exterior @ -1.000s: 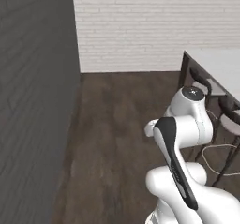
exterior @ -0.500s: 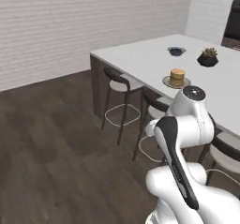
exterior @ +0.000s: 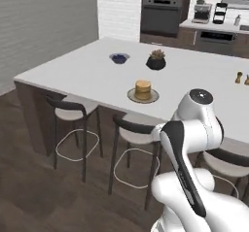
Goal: Take the strawberry from the fridge and place it on top of the pancake, located on the dining counter.
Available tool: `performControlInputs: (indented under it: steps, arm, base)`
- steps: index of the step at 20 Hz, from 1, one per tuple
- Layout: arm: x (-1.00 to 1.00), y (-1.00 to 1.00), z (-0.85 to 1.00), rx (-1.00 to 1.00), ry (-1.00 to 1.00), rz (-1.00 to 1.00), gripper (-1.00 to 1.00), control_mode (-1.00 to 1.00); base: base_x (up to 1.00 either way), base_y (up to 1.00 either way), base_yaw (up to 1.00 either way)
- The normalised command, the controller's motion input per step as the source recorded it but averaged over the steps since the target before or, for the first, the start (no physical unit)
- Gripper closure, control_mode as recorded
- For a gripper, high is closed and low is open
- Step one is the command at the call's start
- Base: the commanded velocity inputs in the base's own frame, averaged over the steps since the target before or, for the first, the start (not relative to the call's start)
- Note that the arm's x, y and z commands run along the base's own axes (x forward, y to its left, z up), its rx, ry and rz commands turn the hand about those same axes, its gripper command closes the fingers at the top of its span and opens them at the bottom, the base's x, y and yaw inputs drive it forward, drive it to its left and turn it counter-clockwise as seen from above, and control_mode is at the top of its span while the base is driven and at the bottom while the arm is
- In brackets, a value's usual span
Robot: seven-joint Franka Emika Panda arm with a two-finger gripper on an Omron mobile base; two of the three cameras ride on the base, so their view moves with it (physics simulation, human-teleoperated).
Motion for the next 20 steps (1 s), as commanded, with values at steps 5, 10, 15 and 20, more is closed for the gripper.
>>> performControlInputs:
  steps: [5,10,15,20]
  arm:
    - [0.00,0.00,0.00,0.00,0.00,0.00,1.00,1.00]
    - [0.00,0.00,0.00,0.00,0.00,0.00,1.00,1.00]
    - [0.00,0.00,0.00,0.00,0.00,0.00,1.00,1.00]
    - [0.00,0.00,0.00,0.00,0.00,0.00,1.00,1.00]
  base:
    - [0.65,0.41,-0.82]
    - [0.71,0.51,-0.77]
    - [0.55,0.96,-0.50]
    - [0.20,0.74,-0.10]
